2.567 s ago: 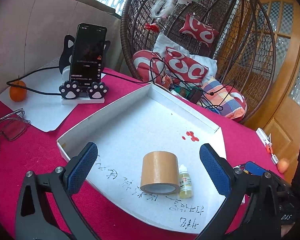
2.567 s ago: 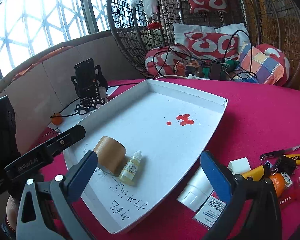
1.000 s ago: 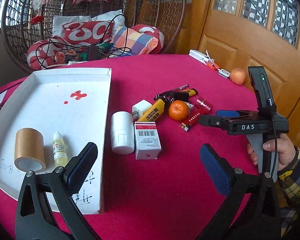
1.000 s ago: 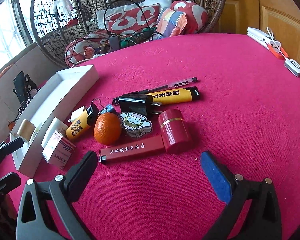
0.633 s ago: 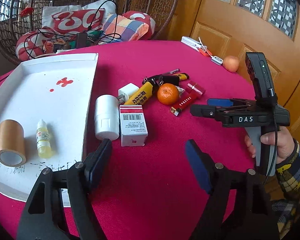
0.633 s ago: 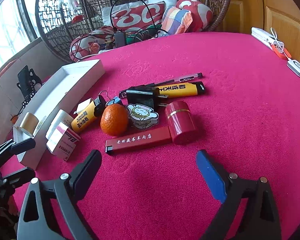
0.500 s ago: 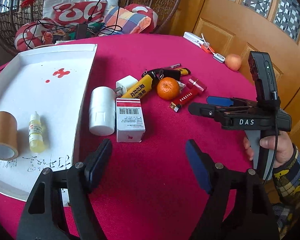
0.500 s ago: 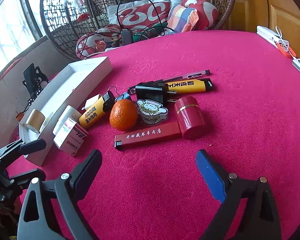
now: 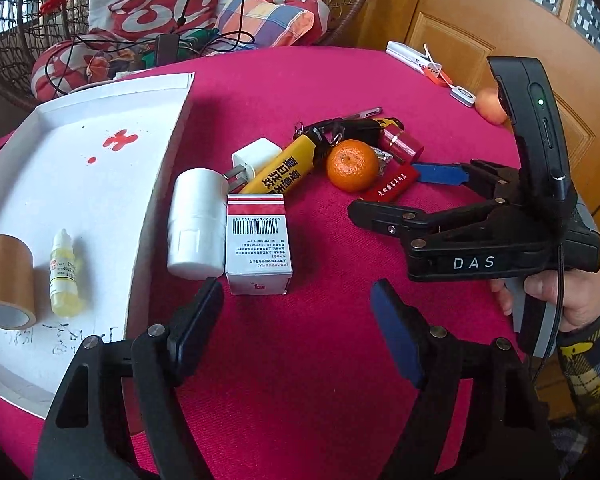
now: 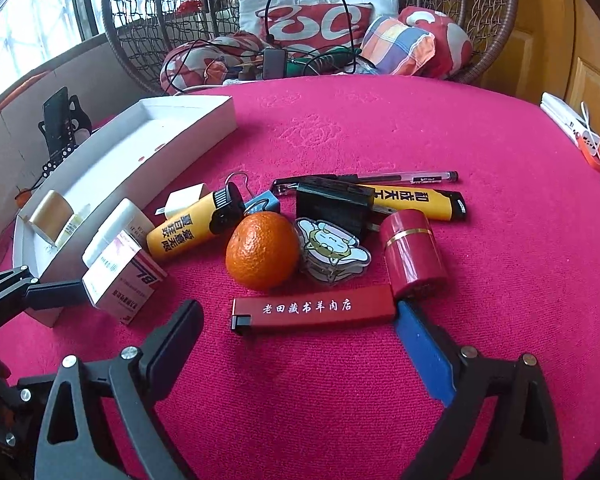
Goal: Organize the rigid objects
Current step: 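Grasp the medicine box with the left tool while the right grasps the red stick box, then place the medicine box and red stick box in the tray with both tools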
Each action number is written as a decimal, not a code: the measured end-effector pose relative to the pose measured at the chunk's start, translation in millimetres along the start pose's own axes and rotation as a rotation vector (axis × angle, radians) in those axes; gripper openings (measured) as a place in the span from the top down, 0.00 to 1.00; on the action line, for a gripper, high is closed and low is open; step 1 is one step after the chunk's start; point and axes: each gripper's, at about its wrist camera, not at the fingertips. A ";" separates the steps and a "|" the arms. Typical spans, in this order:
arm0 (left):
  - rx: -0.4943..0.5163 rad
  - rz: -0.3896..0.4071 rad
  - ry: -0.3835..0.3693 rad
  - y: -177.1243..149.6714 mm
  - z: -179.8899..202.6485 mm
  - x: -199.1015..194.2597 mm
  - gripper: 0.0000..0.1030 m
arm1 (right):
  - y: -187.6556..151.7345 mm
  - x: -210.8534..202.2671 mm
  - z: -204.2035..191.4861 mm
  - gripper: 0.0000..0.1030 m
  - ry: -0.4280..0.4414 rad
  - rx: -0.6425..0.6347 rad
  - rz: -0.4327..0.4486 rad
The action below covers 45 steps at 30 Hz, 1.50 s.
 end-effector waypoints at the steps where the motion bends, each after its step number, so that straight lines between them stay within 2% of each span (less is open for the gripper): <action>1: 0.002 -0.003 0.013 1.7 0.7 1.7 0.26 | 1.7 2.3 -2.0 0.06 -0.013 -0.016 -0.005; 3: 0.008 -0.006 0.030 1.2 3.1 3.1 0.26 | 2.2 3.1 -4.7 0.09 -0.041 -0.043 -0.009; 4: 0.011 -0.009 0.033 0.3 3.6 3.0 0.26 | 2.0 1.4 -5.0 0.21 -0.054 -0.045 0.001; 8: 0.009 -0.009 0.014 1.0 4.0 0.1 0.26 | -5.9 -6.8 13.8 0.21 -0.004 0.009 0.021; 11: 0.017 -0.014 0.054 7.5 5.9 3.4 0.26 | -10.1 -12.6 38.9 0.21 0.045 0.110 0.045; 13: 0.015 -0.009 0.070 12.2 7.2 4.6 0.26 | -11.5 -14.4 44.0 0.21 0.076 0.131 0.055; 17: 0.034 -0.027 0.084 18.5 14.8 13.0 0.26 | -10.2 -13.1 37.2 0.21 0.051 0.113 0.047; 20: 0.057 -0.050 0.113 25.0 20.2 26.0 0.26 | -9.0 -12.8 38.1 0.21 0.063 0.118 0.050; 22: 0.042 -0.061 0.089 27.4 20.0 32.7 0.26 | -9.6 -13.6 39.3 0.21 0.072 0.123 0.053; 23: 0.042 -0.048 0.095 26.9 20.7 32.8 0.27 | -10.5 -14.2 40.3 0.21 0.075 0.124 0.053; 25: 0.068 -0.026 0.115 25.0 24.8 31.5 0.42 | -11.1 -14.7 41.4 0.21 0.082 0.128 0.055; 27: 0.067 -0.015 0.096 24.0 26.0 28.3 0.69 | -11.1 -14.8 42.2 0.21 0.088 0.132 0.057; 33: 0.086 0.049 0.101 16.9 33.2 14.8 0.69 | -13.4 -23.3 42.4 0.21 0.078 0.144 0.103; 45: 0.070 0.102 0.061 10.7 35.3 2.4 0.69 | -24.9 -40.3 46.2 0.21 0.079 0.184 0.168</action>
Point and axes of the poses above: each gripper's, at about its wrist camera, not at the fingertips, and x roughly the way its jaws point, z to its right, y to its top, and after that the axes turned 11 degrees about -z, right-handed
